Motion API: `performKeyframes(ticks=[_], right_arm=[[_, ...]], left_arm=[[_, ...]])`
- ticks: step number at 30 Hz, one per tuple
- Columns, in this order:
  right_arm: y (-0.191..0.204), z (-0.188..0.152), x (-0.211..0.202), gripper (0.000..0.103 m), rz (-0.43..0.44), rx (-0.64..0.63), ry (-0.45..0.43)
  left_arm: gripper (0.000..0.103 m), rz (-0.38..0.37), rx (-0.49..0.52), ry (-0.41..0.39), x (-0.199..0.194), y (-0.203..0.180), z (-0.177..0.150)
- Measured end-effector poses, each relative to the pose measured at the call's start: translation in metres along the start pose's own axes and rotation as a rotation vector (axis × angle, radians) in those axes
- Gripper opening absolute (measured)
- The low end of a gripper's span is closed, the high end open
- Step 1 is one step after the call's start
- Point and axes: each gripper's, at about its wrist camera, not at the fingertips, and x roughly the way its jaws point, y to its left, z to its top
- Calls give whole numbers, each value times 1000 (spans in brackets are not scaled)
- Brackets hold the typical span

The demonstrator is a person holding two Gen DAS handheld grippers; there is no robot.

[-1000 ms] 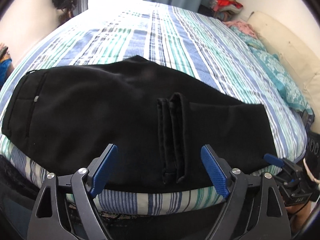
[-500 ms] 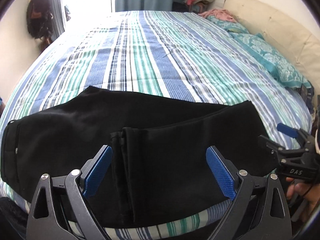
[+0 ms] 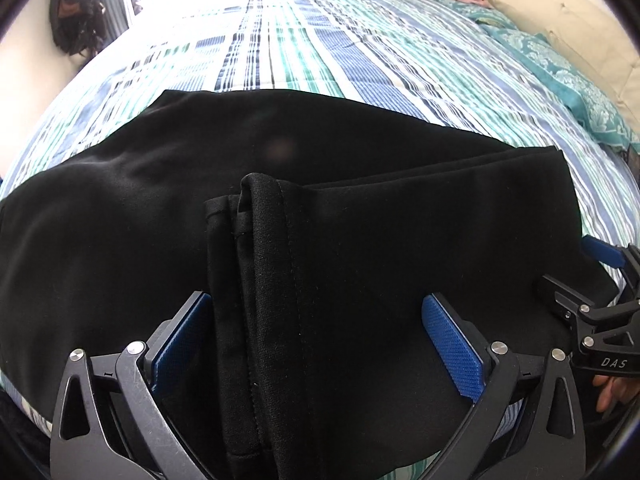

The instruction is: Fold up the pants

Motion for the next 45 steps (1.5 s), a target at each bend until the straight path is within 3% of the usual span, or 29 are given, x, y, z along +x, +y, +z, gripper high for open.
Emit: performKeyframes(ticks=[45], right_arm=[[1, -2, -1, 103, -3, 6, -31]], left_arm=[[103, 3, 36, -32, 0, -3, -3]])
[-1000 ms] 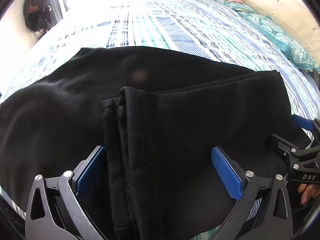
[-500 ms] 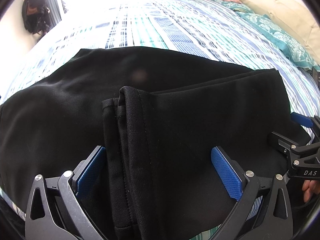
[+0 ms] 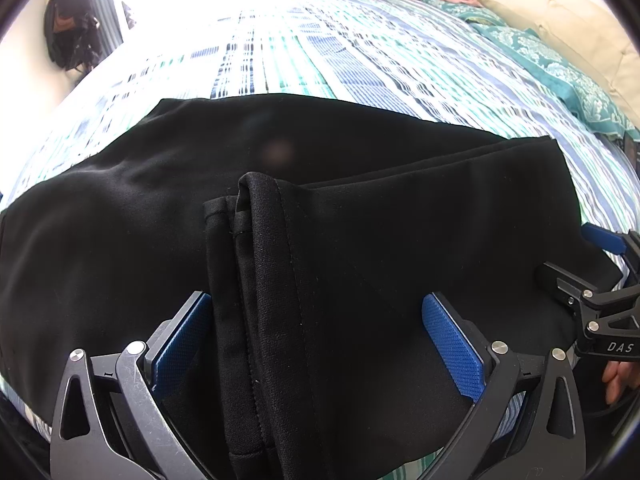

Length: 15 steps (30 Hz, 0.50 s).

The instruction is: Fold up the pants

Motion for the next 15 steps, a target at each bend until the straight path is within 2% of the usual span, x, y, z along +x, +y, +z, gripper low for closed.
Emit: performKeyframes(ticks=[12, 15], right_arm=[[0, 0, 1, 103, 0, 0, 0], [0, 0, 0, 103, 7, 0, -3]], left_arm=[[103, -1, -1, -1, 0, 0, 0], [102, -15, -32, 10, -5, 3, 1]])
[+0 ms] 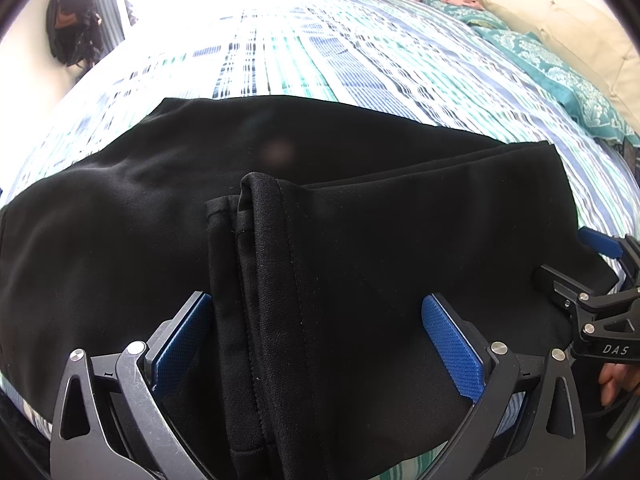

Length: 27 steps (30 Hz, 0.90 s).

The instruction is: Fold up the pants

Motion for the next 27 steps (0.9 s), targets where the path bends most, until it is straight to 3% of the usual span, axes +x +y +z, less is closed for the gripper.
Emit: performKeyframes(ticks=[3, 7, 10, 13, 16, 19, 23, 27], right_arm=[[-4, 4, -9, 103, -1, -7, -32], [-14, 11, -51, 103, -45, 35, -232], [-19, 13, -68, 103, -61, 46, -311], [-21, 15, -61, 103, -63, 49, -277], [-21, 16, -59, 103, -60, 54, -268], [-18, 15, -66, 103, -44, 43, -298], [-15, 10, -68, 103, -38, 40, -294], [-18, 8, -67, 103, -35, 56, -284]], left_arm=[[101, -6, -55, 11, -19, 10, 0], [102, -30, -166, -82, -68, 51, -1], [102, 4, -275, -150, -95, 113, 9], [102, 99, -436, -172, -105, 204, 24], [101, 111, -616, -44, -86, 298, 29], [101, 96, -678, 95, -57, 352, 23], [103, 90, -713, 225, -22, 374, 6], [103, 64, -725, 244, -1, 372, -3]])
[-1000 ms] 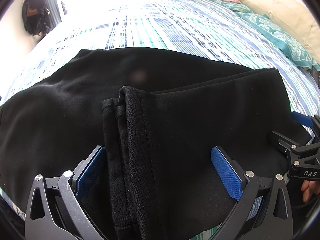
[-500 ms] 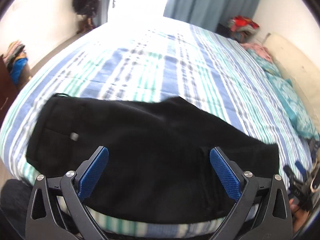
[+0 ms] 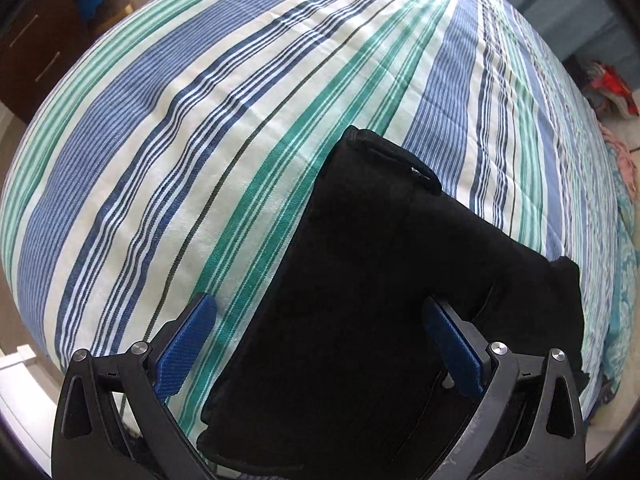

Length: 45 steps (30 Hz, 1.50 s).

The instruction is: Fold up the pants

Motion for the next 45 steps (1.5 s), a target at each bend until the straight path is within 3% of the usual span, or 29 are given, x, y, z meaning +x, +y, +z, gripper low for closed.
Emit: performKeyframes(ticks=[4, 6, 7, 8, 9, 11, 14, 20, 24, 28, 32, 34, 36, 38, 41, 45], right_arm=[[-4, 0, -3, 103, -8, 13, -10], [-6, 0, -3, 103, -9, 25, -14], [-7, 1, -4, 103, -7, 30, -17], [-8, 1, -4, 103, -6, 34, -20], [-8, 2, -5, 103, -5, 38, -23], [-10, 3, -6, 103, 0, 45, -31], [-11, 5, -8, 103, 12, 59, -47], [-15, 8, -9, 103, 35, 100, -57], [-22, 9, -9, 103, 32, 130, -56], [-31, 7, -12, 103, 23, 154, -58], [-38, 7, -16, 103, 37, 174, -70], [-41, 7, -19, 103, 59, 185, -83], [-42, 8, -21, 103, 96, 191, -95], [-40, 8, -23, 103, 137, 187, -106], [-26, 10, -19, 103, 239, 159, -96], [12, 12, -14, 103, 472, 95, -35]], left_arm=[[100, -24, -57, 6, 1, 4, -6], [59, -89, -43, 4, -8, -3, -8], [48, -77, -34, 1, -15, -7, -9], [30, -62, -33, -4, -23, -7, -11], [20, -77, -46, -11, -32, -5, -13], [17, -143, -102, -27, -54, -1, -17], [16, -269, -126, -52, -90, -19, -26], [15, -447, 56, -53, -145, -124, -69], [15, -453, 204, 3, -128, -206, -110], [16, -344, 351, 39, -79, -272, -156], [32, -249, 520, 68, -34, -321, -188], [41, -277, 567, 31, -45, -329, -199], [63, -379, 581, 11, -70, -326, -204], [72, -418, 572, -61, -98, -315, -203], [79, -377, 539, -196, -129, -285, -189], [79, -291, 417, -303, -130, -225, -168]])
